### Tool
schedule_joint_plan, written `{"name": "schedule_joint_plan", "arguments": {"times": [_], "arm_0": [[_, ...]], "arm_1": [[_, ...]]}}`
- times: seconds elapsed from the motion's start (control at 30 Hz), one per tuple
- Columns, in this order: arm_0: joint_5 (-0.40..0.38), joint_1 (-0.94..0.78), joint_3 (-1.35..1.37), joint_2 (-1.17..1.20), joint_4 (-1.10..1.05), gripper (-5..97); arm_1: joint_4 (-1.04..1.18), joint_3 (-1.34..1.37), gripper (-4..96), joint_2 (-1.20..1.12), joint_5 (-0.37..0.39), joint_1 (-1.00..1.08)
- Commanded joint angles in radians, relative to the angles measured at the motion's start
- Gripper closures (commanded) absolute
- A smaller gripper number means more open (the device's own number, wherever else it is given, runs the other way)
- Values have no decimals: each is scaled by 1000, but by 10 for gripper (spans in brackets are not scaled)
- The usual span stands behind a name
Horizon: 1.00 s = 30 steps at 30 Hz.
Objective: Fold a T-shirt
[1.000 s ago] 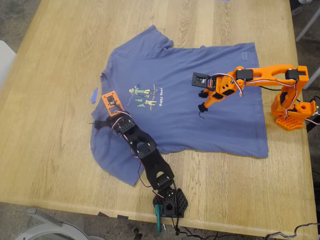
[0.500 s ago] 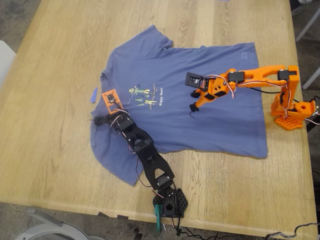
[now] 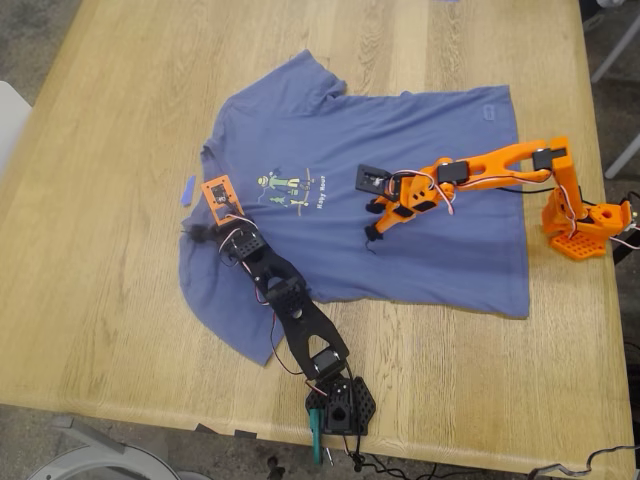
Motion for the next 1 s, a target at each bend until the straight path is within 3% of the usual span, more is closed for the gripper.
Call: {"name": "schedule_joint_plan", "arguments": {"times": [0.0, 0.27, 0.47, 0.73, 0.97], "arm_0": [[-12, -23, -46, -9, 14, 637], [-3, -40, -55, -52, 35, 917], [0, -57, -72, -69, 32, 918], [0, -67, -71, -69, 32, 918], [-2, -66, -63, -63, 34, 918]], "arm_1": [[-14, -84, 636, -6, 12, -8], [103, -72, 619, 28, 74, -38], [221, -6, 614, 112, 95, -55], [422, -48, 624, 169, 12, -3], [305, 43, 615, 173, 28, 3]]}}
